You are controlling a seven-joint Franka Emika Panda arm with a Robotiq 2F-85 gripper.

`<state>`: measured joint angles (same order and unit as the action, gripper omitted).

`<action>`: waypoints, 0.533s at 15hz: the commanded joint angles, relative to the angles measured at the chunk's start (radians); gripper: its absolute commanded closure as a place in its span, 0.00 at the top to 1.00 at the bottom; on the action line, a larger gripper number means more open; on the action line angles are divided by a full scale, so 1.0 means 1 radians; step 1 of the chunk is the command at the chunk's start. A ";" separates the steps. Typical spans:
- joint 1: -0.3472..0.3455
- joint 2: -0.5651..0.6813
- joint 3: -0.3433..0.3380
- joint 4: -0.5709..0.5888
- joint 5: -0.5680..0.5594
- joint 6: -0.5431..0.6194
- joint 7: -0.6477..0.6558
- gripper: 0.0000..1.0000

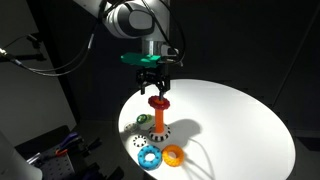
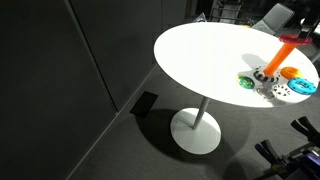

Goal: Put the red ring on the stack

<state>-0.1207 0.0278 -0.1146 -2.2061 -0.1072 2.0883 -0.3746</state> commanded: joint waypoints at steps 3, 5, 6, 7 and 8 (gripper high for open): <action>0.012 -0.049 0.013 -0.032 0.027 -0.007 -0.023 1.00; 0.020 -0.054 0.017 -0.045 0.030 0.002 -0.028 1.00; 0.023 -0.057 0.018 -0.052 0.031 0.006 -0.032 1.00; 0.025 -0.059 0.020 -0.059 0.032 0.009 -0.035 1.00; 0.027 -0.061 0.021 -0.066 0.033 0.011 -0.037 1.00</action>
<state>-0.0959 0.0024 -0.0973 -2.2366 -0.0965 2.0879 -0.3820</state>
